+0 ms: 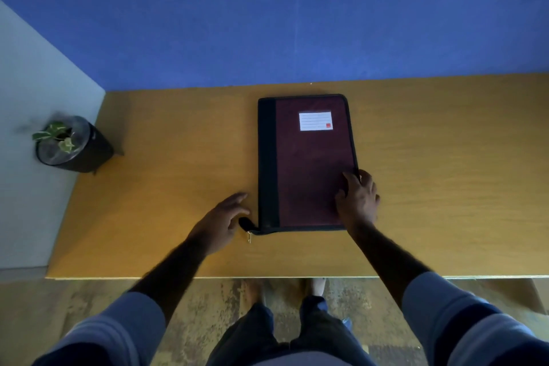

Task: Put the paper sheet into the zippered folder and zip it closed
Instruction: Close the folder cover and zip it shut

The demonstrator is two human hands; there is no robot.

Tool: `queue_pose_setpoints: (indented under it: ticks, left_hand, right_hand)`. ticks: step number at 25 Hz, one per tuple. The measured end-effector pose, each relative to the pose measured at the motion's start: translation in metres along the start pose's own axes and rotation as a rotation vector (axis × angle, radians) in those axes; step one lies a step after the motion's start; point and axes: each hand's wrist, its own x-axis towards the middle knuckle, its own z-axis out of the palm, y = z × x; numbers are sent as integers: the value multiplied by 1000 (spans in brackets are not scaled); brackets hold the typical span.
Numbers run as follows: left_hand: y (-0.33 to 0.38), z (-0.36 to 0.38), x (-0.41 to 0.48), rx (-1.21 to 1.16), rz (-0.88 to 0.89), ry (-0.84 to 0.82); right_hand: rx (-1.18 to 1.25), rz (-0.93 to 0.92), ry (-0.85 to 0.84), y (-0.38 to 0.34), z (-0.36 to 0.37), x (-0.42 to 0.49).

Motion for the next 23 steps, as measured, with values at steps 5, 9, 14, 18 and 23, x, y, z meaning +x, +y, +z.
queue_pose_setpoints:
  ticks: [5,9,14,18,23]
  left_hand:
    - [-6,7,-17,53,98,-6]
    - [-7,9,-13,-20,163,102]
    - [-14,8,-6,-56,171,104]
    - [-16,8,-8,-72,194,89]
    - [-18,9,-10,-77,211,79]
  right_hand:
    - [-56,-173,125,-23,29,-56]
    - [-71,-369,127,-55,57,-101]
    - [-129,-471,3,-89,85,-137]
    - [-174,-423,-25,-104,94,-150]
    - [-122,-372,60,-118,101,-154]
